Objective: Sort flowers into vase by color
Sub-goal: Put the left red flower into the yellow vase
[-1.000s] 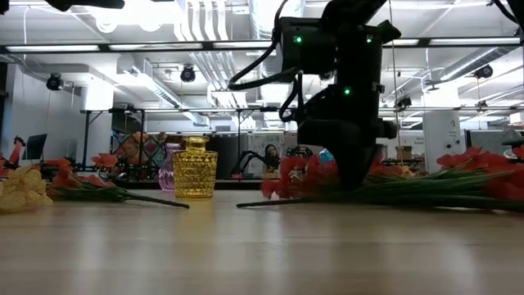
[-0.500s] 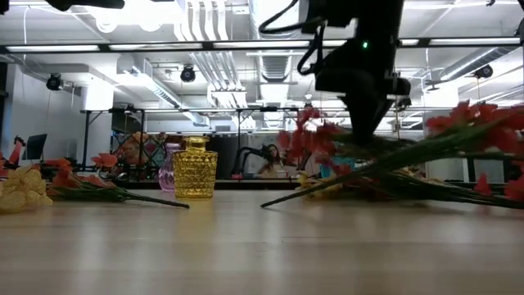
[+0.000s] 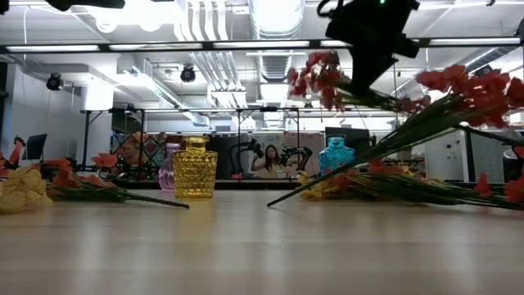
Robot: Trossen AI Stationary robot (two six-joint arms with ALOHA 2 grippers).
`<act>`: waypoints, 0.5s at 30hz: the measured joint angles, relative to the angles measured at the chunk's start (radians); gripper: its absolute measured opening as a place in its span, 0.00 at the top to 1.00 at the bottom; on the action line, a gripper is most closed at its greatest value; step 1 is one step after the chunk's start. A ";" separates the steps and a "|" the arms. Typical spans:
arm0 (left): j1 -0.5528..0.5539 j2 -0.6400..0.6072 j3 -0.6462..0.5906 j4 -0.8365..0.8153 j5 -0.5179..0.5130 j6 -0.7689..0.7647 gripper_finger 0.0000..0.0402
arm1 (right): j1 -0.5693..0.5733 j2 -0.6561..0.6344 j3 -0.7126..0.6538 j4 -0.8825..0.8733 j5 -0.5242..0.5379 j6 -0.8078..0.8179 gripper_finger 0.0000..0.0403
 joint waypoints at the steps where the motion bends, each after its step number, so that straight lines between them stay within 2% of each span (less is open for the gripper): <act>1: 0.000 0.000 0.000 0.000 0.000 0.000 0.39 | 0.000 -0.015 0.000 0.000 0.018 -0.005 0.94; 12: 0.000 0.000 0.000 0.006 0.000 -0.018 0.39 | 0.000 -0.166 0.000 -0.005 0.234 -0.078 0.94; 15: 0.000 0.000 0.000 0.010 0.000 -0.019 0.39 | 0.000 -0.204 -0.001 0.039 0.260 -0.120 0.94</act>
